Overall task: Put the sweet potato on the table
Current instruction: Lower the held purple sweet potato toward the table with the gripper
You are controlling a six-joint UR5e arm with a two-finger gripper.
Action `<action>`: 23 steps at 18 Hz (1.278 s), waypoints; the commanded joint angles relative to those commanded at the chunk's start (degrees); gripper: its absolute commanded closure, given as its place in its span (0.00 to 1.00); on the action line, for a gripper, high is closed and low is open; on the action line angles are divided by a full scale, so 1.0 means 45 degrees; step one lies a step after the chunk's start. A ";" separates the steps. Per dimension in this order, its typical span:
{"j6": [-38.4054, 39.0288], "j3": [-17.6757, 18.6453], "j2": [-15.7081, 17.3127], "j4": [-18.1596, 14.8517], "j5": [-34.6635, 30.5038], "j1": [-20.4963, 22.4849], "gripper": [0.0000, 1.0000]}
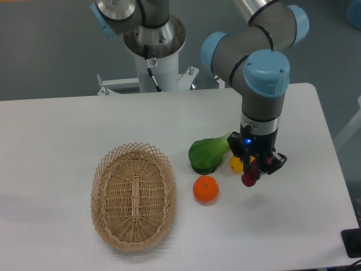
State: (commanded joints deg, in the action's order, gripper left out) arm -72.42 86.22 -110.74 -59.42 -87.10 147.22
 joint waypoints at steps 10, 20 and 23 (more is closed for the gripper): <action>0.0097 0.0331 -0.0507 0.0254 -0.0039 -0.0078 0.69; 0.0059 0.0352 -0.2381 0.2206 -0.0176 -0.0060 0.69; 0.0039 0.0313 -0.2812 0.2286 -0.0196 0.0039 0.69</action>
State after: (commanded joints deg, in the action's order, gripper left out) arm -72.25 87.63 -123.39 -49.13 -87.98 147.39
